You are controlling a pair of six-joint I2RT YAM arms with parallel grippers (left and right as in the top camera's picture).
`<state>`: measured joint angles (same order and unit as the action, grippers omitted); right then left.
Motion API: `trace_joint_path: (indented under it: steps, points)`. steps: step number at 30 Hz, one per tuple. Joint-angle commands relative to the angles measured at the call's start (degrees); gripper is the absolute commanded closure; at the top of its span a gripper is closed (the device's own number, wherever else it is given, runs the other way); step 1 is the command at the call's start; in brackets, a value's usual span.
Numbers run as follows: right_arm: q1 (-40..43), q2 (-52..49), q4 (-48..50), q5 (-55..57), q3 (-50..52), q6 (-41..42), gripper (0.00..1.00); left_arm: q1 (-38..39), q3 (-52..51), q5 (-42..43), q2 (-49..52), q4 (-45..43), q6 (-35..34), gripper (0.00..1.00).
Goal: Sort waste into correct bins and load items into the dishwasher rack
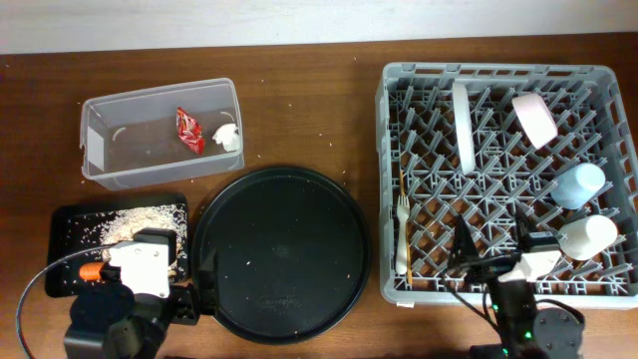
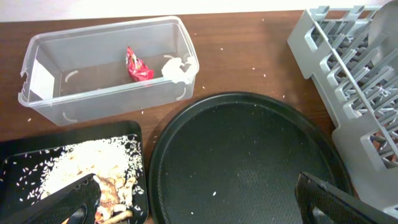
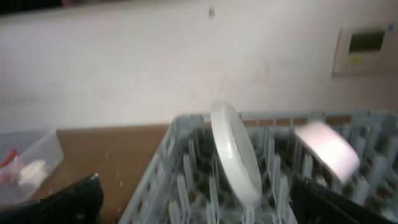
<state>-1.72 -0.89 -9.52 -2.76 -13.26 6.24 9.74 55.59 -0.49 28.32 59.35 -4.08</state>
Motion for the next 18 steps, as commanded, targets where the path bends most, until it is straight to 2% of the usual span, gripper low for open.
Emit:
trace_joint_path:
  steps: [1, 3, 6, 10, 18]
  points:
    - [-0.5, 0.7, 11.4, 0.9, 7.7, 0.2, 0.02, -0.3, -0.3, -0.4, -0.3, -0.1, 0.7, 0.01]
    - [-0.5, 0.7, 18.8, 0.9, 12.4, 0.2, 0.02, -0.3, -0.3, -0.4, -0.3, -0.1, 0.7, 0.01]
    - [-0.5, 0.7, 15.5, 1.0, 12.9, -0.3, 0.02, -0.3, -0.3, -0.4, -0.3, -0.1, 0.7, 0.01]
    - [-0.5, 0.7, 4.5, 1.4, 12.9, -0.2, 0.02, -0.3, -0.3, -0.4, -0.3, -0.1, 0.7, 0.01]
    - [-0.5, 0.6, 5.0, 1.3, 12.9, -0.2, 0.02, -0.3, -0.3, -0.4, -0.3, -0.1, 0.7, 0.01]
